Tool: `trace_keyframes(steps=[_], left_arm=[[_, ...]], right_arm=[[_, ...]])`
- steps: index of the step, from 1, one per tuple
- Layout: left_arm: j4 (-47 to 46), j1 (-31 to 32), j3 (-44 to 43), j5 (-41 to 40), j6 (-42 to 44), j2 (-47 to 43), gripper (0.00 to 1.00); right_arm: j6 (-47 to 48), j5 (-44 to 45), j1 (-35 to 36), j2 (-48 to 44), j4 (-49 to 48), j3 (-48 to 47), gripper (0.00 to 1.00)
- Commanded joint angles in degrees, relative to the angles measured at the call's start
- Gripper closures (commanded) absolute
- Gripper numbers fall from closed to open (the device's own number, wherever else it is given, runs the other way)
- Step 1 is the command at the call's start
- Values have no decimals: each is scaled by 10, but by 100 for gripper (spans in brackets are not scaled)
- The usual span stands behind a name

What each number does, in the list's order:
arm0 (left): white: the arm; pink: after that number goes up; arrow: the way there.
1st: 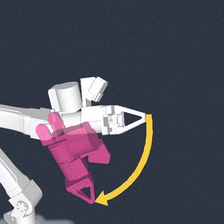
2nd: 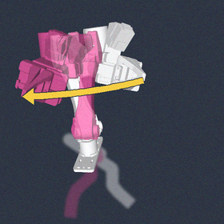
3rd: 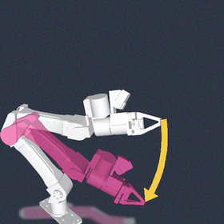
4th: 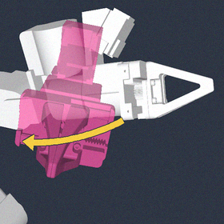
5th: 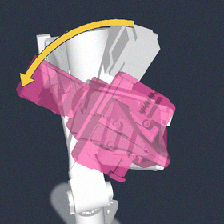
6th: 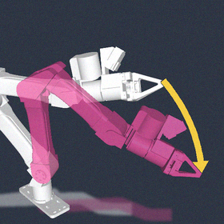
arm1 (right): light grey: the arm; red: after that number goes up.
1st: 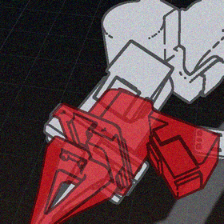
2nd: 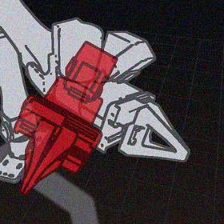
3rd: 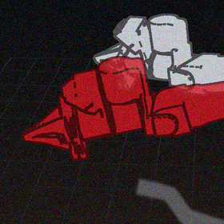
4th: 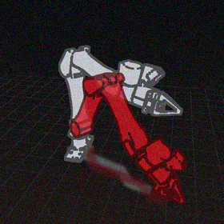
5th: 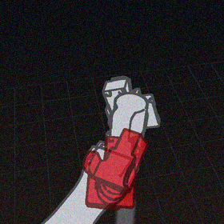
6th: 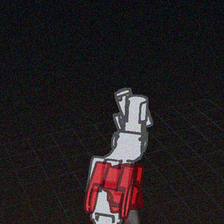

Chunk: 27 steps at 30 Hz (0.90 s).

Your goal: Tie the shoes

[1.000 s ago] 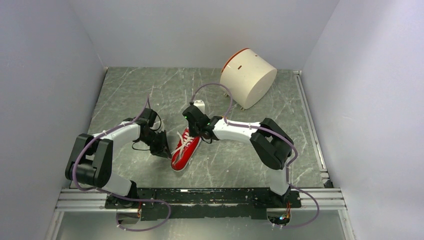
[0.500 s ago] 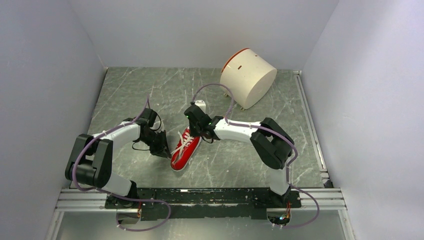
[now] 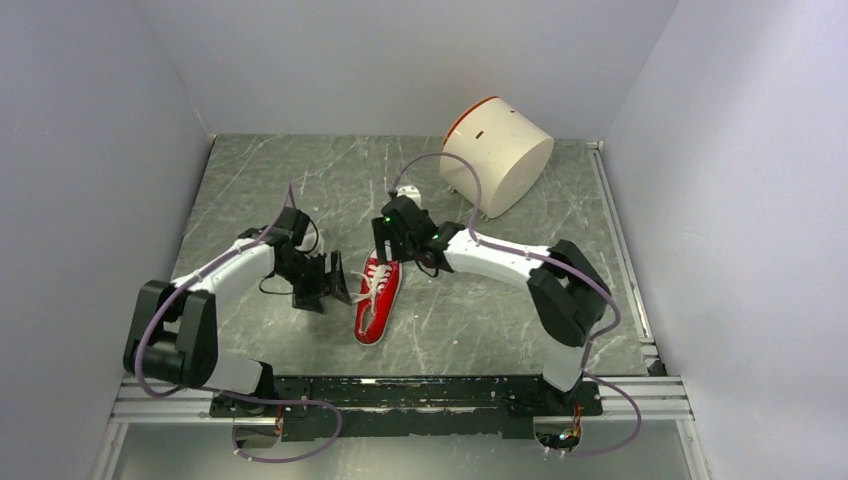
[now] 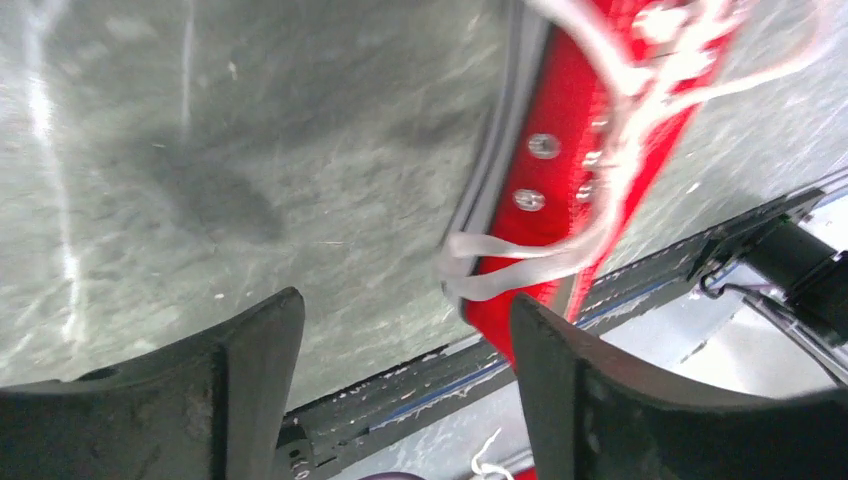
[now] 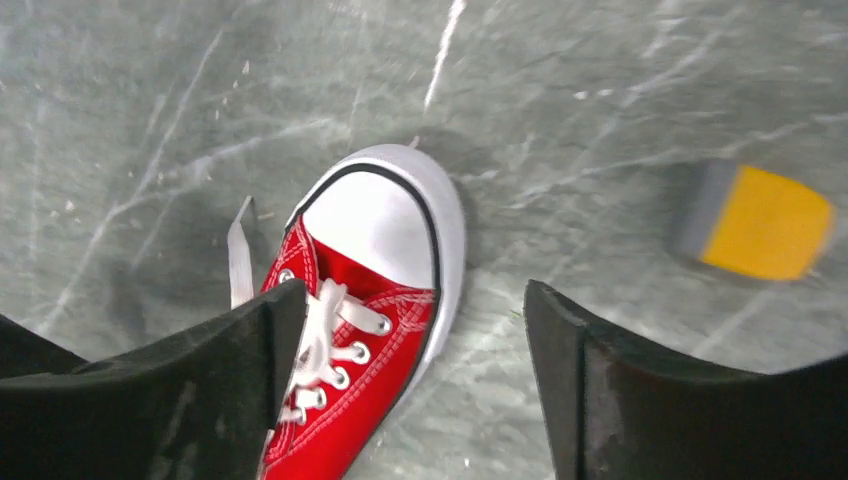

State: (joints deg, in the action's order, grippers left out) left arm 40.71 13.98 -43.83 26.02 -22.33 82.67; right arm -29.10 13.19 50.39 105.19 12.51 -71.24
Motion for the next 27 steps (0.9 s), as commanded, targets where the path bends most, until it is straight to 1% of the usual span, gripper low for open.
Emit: trace_keyframes(steps=[1, 3, 4, 6, 8, 10, 12, 14, 16, 18, 19, 21, 24, 27], left_arm=[[50, -7, -64, -55, 16, -68, 18], [70, -10, -86, -92, 25, -100, 17], [78, -10, -99, -110, 28, -114, 17], [100, -11, -133, -143, 37, -139, 16], [118, -11, -182, -164, 43, -163, 18], [122, -11, -243, -152, 49, -175, 22], [120, -11, -323, -127, 59, -180, 25], [108, -11, -402, -101, 60, -182, 24], [98, -10, -472, -89, 61, -177, 22], [102, -10, -549, -99, 62, -167, 19], [107, -10, -582, -103, 67, -162, 19], [116, -10, -636, -109, 80, -149, 14], [110, -10, -684, -118, 97, -142, 8], [102, -10, -696, -138, 111, -142, 6]], right_arm=[[34, 28, -14, -77, 78, -20, 10], [31, 40, -18, -117, 110, -14, 2], [28, 47, -21, -134, 129, -10, 1], [15, 66, -30, -169, 172, -9, 0], [5, 94, -39, -200, 225, -27, 0], [-2, 138, -41, -225, 298, -74, 0], [2, 164, -40, -246, 389, -144, 0], [6, 170, -39, -269, 443, -204, 0], [22, 160, -40, -301, 466, -244, 0], [29, 151, -39, -339, 481, -283, 0], [32, 150, -40, -352, 486, -303, 0], [33, 159, -40, -373, 496, -338, 0], [41, 177, -40, -385, 508, -388, 0], [35, 211, -40, -383, 536, -432, 0]])
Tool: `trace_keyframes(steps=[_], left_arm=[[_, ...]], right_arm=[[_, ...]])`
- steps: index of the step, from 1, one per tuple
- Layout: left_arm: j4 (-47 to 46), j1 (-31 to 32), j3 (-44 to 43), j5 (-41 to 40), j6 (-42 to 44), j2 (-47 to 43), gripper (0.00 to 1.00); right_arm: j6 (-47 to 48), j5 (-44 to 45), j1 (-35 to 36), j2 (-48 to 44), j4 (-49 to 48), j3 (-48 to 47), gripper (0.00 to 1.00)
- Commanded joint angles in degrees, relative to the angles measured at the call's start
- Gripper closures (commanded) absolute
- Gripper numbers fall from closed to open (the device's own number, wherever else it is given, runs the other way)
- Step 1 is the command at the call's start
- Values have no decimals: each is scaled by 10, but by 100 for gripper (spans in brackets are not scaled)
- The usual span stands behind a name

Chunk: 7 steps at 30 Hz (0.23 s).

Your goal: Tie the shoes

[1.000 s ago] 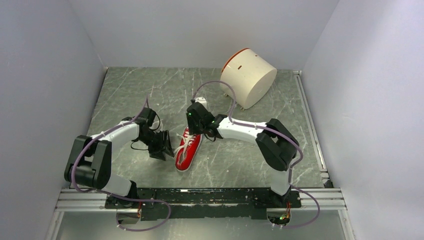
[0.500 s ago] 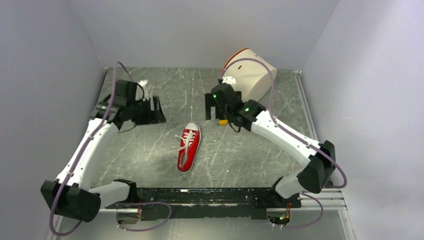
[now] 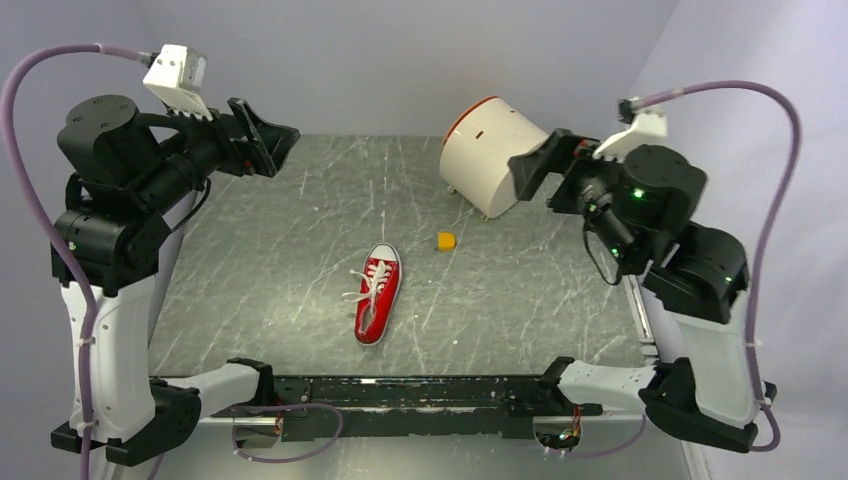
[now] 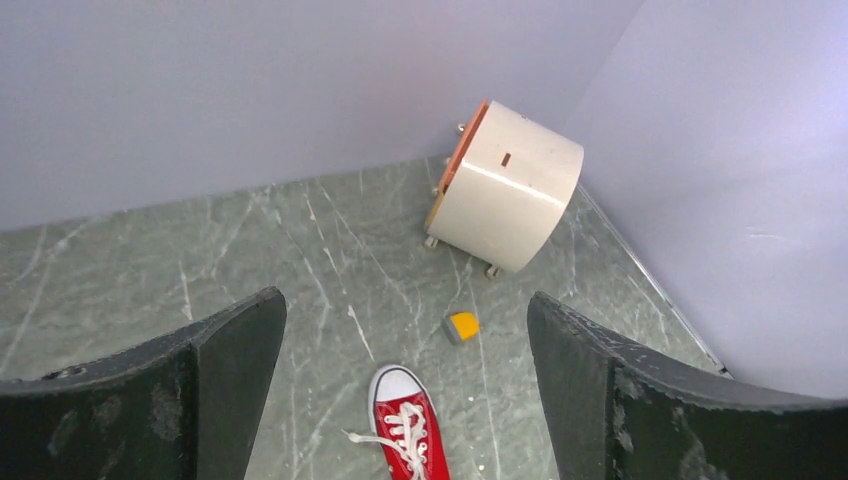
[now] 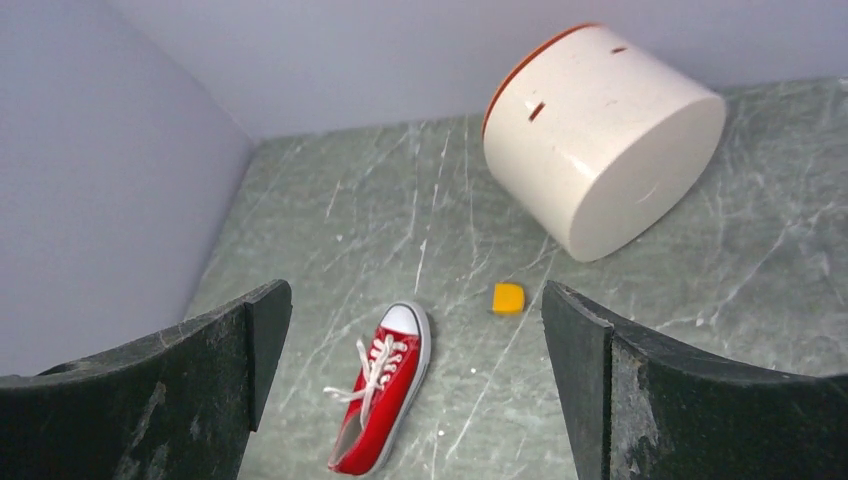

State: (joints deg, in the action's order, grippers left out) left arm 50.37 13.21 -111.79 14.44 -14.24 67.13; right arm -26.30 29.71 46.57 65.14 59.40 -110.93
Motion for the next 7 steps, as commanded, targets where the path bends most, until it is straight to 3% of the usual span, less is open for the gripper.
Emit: trace_keyframes(steps=[1, 7], left_arm=[[8, -2, -17, -29, 32, 13, 5], [19, -3, -18, -21, 29, 20, 7]], right_arm=[[6, 52, -2, 17, 75, -45, 0], [-4, 44, -1, -38, 39, 7, 0]])
